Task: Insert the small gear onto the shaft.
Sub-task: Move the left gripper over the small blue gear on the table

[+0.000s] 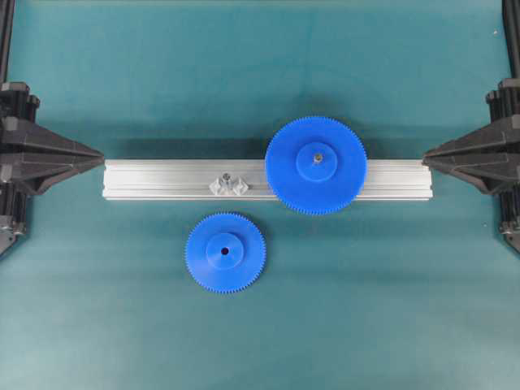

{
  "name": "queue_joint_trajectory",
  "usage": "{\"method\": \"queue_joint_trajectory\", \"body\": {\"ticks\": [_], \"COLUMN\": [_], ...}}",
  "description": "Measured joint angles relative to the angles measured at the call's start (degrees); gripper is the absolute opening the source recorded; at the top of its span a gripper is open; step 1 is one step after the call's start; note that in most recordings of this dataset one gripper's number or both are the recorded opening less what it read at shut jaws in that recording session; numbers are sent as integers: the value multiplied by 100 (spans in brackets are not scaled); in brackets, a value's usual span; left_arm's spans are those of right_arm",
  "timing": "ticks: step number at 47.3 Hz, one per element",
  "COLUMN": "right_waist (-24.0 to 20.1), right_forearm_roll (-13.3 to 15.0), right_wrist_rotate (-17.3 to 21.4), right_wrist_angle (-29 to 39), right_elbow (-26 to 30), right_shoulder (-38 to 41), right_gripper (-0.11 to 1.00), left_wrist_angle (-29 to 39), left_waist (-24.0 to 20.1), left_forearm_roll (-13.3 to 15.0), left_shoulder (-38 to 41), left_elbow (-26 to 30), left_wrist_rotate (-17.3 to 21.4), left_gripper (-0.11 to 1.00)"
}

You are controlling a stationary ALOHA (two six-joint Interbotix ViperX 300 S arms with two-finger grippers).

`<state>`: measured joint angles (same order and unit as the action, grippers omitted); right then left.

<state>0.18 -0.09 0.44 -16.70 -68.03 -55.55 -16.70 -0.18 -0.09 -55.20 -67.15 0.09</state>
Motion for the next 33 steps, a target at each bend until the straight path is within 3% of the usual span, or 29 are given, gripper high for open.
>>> {"method": "queue_joint_trajectory", "body": {"ticks": [4, 8, 14, 21, 33], "right_waist": [0, -9, -18, -18, -18], "right_forearm_roll": [-35, -167, -246, -246, -246], "right_wrist_rotate": [9, 70, 325, 422, 431], "right_wrist_angle": [9, 62, 396, 879, 905], "right_elbow": [-105, -167, -105, -53, -44], "right_shoulder": [0, -26, -53, -62, -62], "right_gripper": [23, 13, 5, 5, 5], "left_wrist_angle": [88, 246, 606, 993, 1239], "left_waist": [0, 0, 0, 0, 0], "left_forearm_roll": [-44, -70, -70, -79, -79], "left_shoulder": [-79, -193, -378, -404, -158], "left_elbow": [-158, -185, -158, -53, 176], "left_wrist_rotate": [-53, -53, -44, -53, -62], "left_gripper": [11, 3, 1, 1, 1]}}
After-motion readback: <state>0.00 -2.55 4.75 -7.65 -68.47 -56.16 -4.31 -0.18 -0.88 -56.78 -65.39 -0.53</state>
